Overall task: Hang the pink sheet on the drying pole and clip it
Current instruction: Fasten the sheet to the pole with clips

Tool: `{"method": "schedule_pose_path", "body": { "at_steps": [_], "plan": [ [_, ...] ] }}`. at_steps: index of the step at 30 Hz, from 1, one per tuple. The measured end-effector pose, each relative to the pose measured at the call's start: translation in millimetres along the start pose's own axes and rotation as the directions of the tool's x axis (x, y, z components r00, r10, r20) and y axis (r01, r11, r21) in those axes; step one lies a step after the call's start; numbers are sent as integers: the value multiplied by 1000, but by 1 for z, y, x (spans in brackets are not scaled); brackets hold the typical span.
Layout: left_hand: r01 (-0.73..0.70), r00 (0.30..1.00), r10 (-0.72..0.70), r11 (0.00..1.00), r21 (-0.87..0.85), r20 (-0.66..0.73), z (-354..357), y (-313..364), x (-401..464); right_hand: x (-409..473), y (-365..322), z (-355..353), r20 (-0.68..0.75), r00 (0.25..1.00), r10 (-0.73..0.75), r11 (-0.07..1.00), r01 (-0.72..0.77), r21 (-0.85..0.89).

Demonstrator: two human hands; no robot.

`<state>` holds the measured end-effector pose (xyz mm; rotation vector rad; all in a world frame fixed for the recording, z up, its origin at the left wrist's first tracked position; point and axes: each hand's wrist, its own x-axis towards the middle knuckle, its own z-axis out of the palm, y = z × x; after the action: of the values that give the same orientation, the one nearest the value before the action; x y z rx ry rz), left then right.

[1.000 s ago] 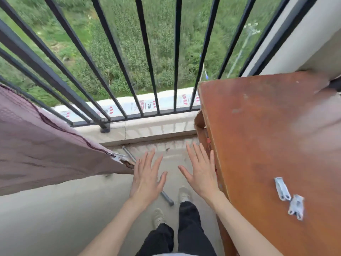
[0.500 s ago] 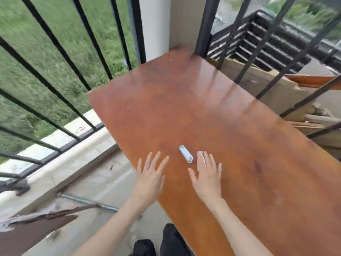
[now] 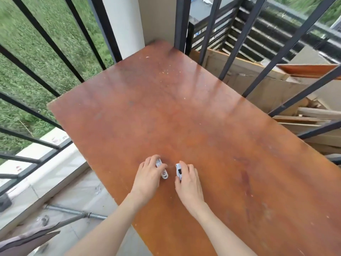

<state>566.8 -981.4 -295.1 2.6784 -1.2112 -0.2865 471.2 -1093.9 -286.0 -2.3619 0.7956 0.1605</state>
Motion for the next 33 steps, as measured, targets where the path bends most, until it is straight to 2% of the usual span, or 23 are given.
{"method": "schedule_pose_path", "body": {
  "at_steps": [4, 11, 14, 18, 22, 24, 27, 33],
  "plan": [
    [55, 994, -64, 993, -105, -84, -9, -7, -12, 1, -8, -6, -34, 999, -19, 1000, 20, 20],
    [173, 948, -246, 931, -321, -203, -51, -41, -90, -22, -71, -7, -45, 976, -214, 977, 215, -2],
    [266, 872, -404, 866, -423, -277, -74, -59, -157, -53, -118, 5, -13, 945, -326, 945, 326, 0],
    [405, 745, -603, 749, -524, -286, -103, -93, -262, -107, -192, 41, 41, 819, -572, 820, 572, 1],
    [513, 554, -781, 592, -621, -288, -135, -134, -394, -190, -289, 93, 109, 665, -739, 673, 736, 76],
    [585, 442, -856, 503, -637, -269, -149, -155, -471, -244, -340, 125, 169, 527, -833, 550, 822, 144],
    [618, 250, -921, 390, -683, -300, -169, -178, -582, -324, -412, 170, 255, 270, -929, 333, 909, 250],
    [568, -152, -933, 188, -802, -327, -191, -194, -760, -468, -533, 257, 299, -45, -953, 80, 916, 392]
  ]
}}
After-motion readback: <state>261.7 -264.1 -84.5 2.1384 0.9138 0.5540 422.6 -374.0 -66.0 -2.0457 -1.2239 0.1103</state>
